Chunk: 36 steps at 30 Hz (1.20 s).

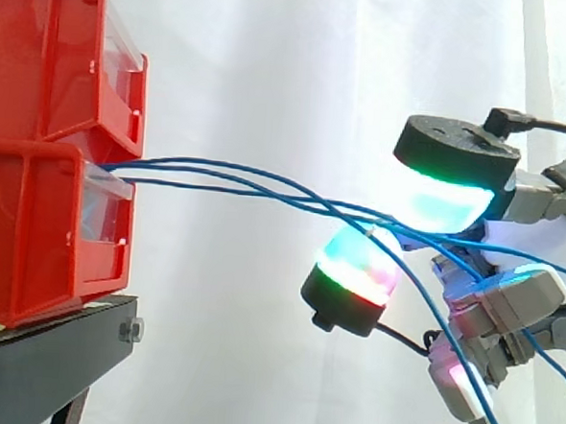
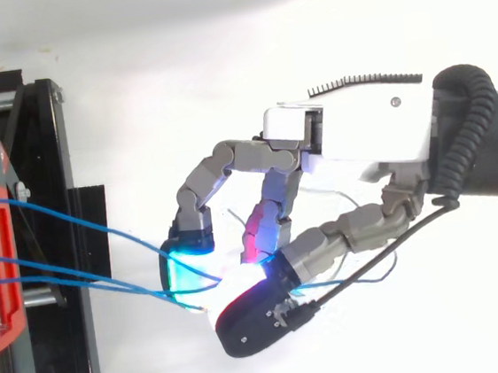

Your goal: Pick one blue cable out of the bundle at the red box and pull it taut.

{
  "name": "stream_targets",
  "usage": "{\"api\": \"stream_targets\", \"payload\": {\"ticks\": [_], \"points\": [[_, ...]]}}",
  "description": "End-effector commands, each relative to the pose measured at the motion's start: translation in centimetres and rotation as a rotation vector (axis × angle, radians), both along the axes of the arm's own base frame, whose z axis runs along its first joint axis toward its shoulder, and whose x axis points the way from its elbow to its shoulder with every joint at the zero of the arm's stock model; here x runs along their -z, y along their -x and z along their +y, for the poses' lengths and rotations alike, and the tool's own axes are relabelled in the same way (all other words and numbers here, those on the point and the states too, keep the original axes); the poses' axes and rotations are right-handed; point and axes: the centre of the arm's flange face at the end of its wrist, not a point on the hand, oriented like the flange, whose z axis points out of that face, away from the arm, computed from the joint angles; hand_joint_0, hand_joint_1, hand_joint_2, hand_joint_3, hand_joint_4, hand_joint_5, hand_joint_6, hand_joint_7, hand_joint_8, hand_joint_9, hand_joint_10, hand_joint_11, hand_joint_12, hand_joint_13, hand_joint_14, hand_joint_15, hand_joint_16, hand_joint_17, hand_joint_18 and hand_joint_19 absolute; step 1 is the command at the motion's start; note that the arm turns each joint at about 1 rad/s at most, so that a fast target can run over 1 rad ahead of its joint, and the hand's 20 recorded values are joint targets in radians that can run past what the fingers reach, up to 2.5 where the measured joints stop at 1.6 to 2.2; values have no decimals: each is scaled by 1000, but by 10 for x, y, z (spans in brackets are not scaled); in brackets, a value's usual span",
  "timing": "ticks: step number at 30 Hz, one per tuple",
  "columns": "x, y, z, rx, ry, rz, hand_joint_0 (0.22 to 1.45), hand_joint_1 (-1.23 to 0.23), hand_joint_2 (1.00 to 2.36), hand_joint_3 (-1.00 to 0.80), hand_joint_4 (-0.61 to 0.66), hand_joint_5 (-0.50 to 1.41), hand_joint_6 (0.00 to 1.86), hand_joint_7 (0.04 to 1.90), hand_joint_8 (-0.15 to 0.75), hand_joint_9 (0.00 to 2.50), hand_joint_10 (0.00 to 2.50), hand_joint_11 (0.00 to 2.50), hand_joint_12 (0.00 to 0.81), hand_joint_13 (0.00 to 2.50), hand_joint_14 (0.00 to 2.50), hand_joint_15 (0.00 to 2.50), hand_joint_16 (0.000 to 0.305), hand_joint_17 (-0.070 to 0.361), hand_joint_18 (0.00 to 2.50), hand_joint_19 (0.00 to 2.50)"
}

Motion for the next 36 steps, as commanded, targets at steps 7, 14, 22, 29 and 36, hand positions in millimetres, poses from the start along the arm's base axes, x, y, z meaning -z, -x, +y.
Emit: {"api": "stream_targets", "payload": {"ticks": [7, 14, 22, 29, 36], "points": [[0, 0, 0, 0, 0, 0, 688, -936, 1000, -500, 14, -140, 947, 674, 377, 1289, 1, 1291, 388, 1112, 15, 519, 50, 112, 1015, 543], [0, 0, -1, 2, -1, 1, 491, -907, 1000, -500, 63, -144, 937, 607, 417, 1245, 125, 1176, 412, 1096, 13, 511, 55, 124, 1029, 534], [0, 0, -1, 2, -1, 1, 545, -605, 1002, -473, 30, -119, 875, 744, 414, 1336, 3, 1188, 418, 1105, 15, 517, 55, 124, 1002, 578], [0, 0, -1, 2, -1, 1, 615, -749, 1015, -332, 39, -136, 919, 718, 403, 1320, 2, 1245, 408, 1110, 14, 516, 53, 119, 1003, 580], [0, 0, -1, 2, -1, 1, 689, -922, 1000, -500, 14, -151, 945, 627, 379, 1267, 9, 1269, 394, 1086, 14, 508, 50, 112, 1001, 537]]}}
